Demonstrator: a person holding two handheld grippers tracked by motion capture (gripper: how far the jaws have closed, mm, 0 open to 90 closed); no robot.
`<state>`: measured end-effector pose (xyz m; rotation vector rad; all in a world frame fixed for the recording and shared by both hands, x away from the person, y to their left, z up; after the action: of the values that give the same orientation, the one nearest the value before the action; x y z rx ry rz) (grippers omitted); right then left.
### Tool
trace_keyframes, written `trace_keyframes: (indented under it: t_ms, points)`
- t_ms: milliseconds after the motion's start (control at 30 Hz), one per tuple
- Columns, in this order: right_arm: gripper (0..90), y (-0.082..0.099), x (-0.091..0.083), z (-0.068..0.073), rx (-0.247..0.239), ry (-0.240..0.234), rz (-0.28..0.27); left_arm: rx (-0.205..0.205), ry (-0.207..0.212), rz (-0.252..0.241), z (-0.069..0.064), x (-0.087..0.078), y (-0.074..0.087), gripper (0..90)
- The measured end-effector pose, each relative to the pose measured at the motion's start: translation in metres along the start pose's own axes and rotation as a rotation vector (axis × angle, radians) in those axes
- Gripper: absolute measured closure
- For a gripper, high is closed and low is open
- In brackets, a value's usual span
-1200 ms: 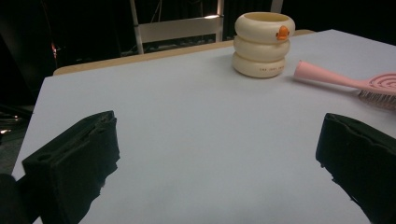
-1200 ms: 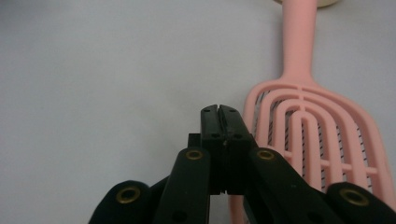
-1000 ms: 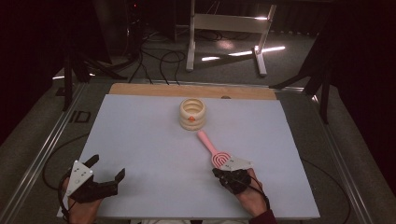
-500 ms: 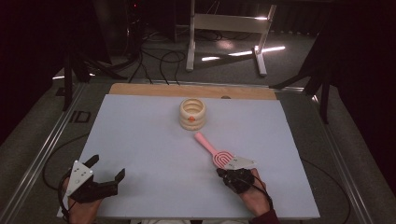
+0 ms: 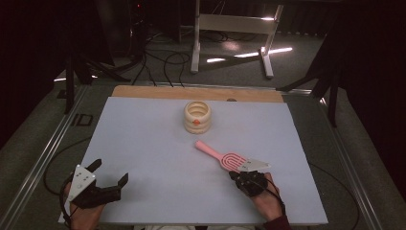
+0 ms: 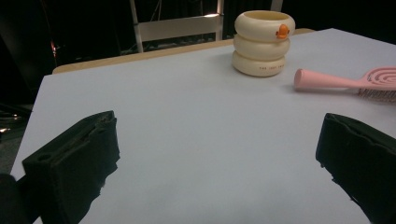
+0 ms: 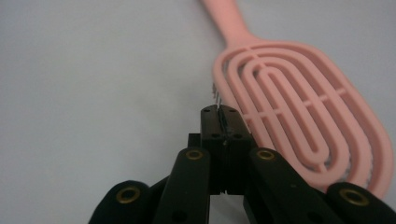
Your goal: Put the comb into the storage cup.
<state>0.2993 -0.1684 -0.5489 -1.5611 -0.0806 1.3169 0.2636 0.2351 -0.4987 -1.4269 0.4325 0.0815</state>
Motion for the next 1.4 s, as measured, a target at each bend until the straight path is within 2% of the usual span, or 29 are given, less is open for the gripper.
trace_keyframes:
  t_ms: [333, 467, 500, 700, 1000, 1400]
  points:
    - [89.9, 0.002, -0.004, -0.015, 0.056, 0.025, -0.014, 0.001, -0.001, 0.003, 0.0, 0.0, 0.0, 0.2]
    - [89.9, 0.002, -0.004, -0.018, 0.061, 0.03, -0.015, 0.0, -0.003, 0.003, 0.0, 0.0, 0.0, 0.2]
    - [89.9, 0.002, -0.004, -0.027, 0.086, 0.05, -0.01, 0.0, -0.002, 0.004, 0.0, 0.0, 0.001, 0.2]
    - [89.9, 0.0, -0.004, -0.034, 0.1, 0.066, -0.004, 0.002, -0.002, 0.007, 0.0, 0.0, 0.001, 0.2]
    - [90.0, -0.012, 0.002, -0.055, 0.136, 0.106, -0.003, -0.001, -0.003, 0.008, 0.0, 0.0, 0.002, 0.2]
    - [90.0, -0.035, 0.02, -0.069, 0.167, 0.127, 0.013, -0.001, -0.003, 0.008, 0.001, 0.001, 0.002, 0.2]
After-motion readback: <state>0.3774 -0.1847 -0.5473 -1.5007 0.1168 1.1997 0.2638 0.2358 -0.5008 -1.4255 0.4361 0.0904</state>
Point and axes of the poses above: each handheld gripper's, and its own axes: x roughly forward along the jaws, y roughly out of its underside, z roughly to its left, the point moved 7 cm from there along x, roughly forward along the jaws, and after that the axes turned 12 degrees about -y, right-handed, at the moved point
